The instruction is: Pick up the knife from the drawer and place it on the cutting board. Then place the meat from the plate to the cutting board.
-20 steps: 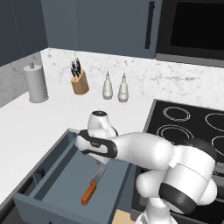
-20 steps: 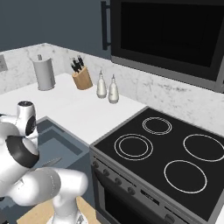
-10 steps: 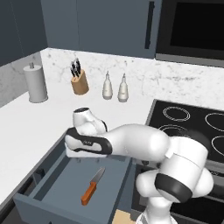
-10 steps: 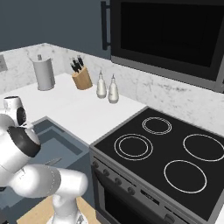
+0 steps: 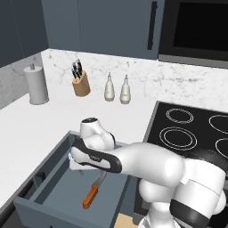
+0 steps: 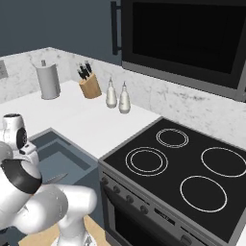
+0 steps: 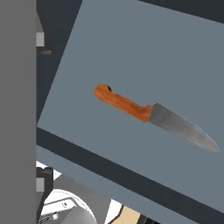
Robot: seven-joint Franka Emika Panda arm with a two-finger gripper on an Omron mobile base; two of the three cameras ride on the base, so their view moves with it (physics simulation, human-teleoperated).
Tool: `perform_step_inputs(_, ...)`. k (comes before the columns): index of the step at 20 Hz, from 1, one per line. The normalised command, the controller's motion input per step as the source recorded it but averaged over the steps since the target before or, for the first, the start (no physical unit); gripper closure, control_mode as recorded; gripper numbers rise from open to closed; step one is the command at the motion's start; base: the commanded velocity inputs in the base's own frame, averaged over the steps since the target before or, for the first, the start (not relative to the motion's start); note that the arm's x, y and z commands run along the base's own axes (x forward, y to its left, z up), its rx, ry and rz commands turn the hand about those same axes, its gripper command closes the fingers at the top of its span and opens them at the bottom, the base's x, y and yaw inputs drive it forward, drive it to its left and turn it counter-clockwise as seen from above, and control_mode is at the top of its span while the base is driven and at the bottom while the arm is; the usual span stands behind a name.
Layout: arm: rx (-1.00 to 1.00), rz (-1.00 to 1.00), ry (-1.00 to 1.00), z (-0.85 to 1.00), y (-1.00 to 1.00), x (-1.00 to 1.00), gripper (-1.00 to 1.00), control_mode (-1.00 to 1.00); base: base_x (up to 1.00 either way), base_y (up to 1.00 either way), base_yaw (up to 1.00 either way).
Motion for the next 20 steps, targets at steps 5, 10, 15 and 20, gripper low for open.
perform_step_inputs(5, 0.08, 0.00, 0.00, -0.57, 0.00, 0.17, -1.00, -1.00, 0.00, 0.00, 0.00)
perform_step_inputs(10, -0.02, 0.00, 0.08, -0.47, 0.29, 0.38, -1.00, -1.00, 0.00, 0.00, 0.00)
perform_step_inputs(15, -0.05, 0.00, 0.12, -0.40, 0.35, 0.33, -1.00, -1.00, 0.00, 0.00, 0.00)
perform_step_inputs(20, -0.03, 0.00, 0.02, -0.48, 0.24, 0.17, -1.00, -1.00, 0.00, 0.00, 0.00)
